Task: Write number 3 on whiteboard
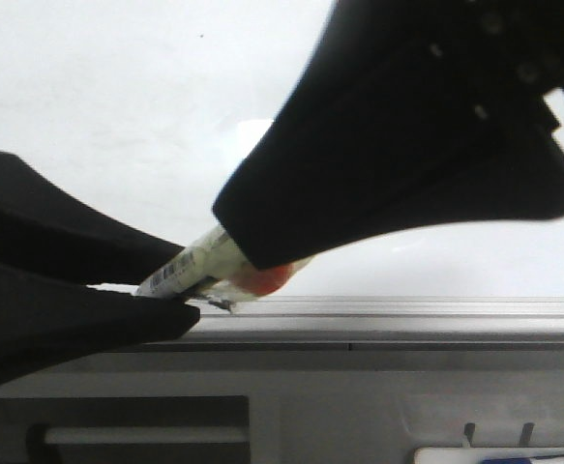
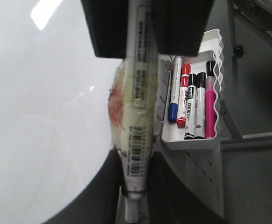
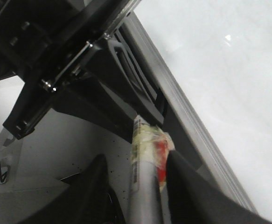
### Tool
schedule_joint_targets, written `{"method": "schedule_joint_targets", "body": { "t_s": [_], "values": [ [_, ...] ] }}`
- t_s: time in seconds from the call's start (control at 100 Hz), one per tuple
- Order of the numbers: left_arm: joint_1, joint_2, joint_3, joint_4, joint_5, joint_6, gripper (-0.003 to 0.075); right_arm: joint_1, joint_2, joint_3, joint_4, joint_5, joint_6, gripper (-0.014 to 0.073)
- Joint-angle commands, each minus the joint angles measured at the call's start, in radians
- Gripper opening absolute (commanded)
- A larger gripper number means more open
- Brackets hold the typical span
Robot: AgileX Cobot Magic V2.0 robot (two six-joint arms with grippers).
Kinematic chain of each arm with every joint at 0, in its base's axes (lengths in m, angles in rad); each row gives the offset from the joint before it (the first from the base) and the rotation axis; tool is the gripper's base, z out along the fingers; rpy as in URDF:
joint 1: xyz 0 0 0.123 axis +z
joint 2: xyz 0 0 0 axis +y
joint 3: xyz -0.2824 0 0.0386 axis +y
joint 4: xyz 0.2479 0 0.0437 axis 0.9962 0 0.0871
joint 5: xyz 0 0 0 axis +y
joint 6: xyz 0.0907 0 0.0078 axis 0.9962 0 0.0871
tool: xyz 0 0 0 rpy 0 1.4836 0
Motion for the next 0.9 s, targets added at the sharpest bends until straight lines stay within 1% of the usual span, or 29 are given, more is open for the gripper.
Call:
{"method": "schedule_joint_targets", "body": {
  "t_s": [0.0,0.06,0.11,0.14,0.33,0.38,0.45,0.52,0.64,0.71,0.78,0.89],
  "values": [
    [-0.004,-0.017,-0.026,-0.015,-0.077,-0.004,-0.0021,0.002,-0.002,-0.037,-0.002,-0.053,-0.013,0.0155],
    [-0.004,-0.017,-0.026,-0.015,-0.077,-0.004,-0.002,0.002,0.008,-0.037,-0.002,-0.047,-0.013,0.0066],
    [-0.004,-0.017,-0.026,-0.015,-0.08,-0.004,-0.0021,0.002,0.017,-0.037,-0.002,-0.041,-0.013,-0.0032],
    [-0.004,-0.017,-0.026,-0.015,-0.08,-0.004,-0.002,0.002,0.021,-0.037,-0.002,-0.037,-0.013,-0.0069],
    [-0.004,-0.017,-0.026,-0.017,-0.086,-0.004,-0.0019,0.002,0.031,-0.037,-0.004,-0.054,-0.013,-0.0062],
    [-0.004,-0.017,-0.026,-0.017,-0.097,-0.004,-0.0008,0.002,0.031,-0.037,-0.004,-0.056,-0.013,-0.0062],
    [-0.004,-0.017,-0.026,-0.027,-0.121,-0.004,0.0048,0.002,0.031,-0.037,-0.004,-0.057,-0.013,-0.0062],
    [-0.004,-0.021,-0.026,-0.068,-0.137,-0.004,0.0145,0.002,0.031,-0.037,-0.004,-0.057,-0.01,-0.0062],
    [-0.004,-0.053,-0.026,-0.203,-0.131,-0.004,0.0366,-0.004,0.029,-0.047,-0.004,-0.055,-0.008,-0.0062],
    [-0.004,-0.085,-0.026,-0.266,-0.123,-0.004,0.0464,-0.016,0.029,-0.068,-0.004,-0.048,-0.008,-0.0062],
    [-0.004,-0.124,-0.026,-0.305,-0.112,-0.004,0.0505,-0.037,0.029,-0.097,-0.004,-0.026,-0.008,-0.0062],
    [-0.004,-0.183,-0.026,-0.333,-0.077,-0.004,0.0498,-0.085,0.029,-0.15,-0.022,0.015,-0.008,-0.0062]
  ]
}}
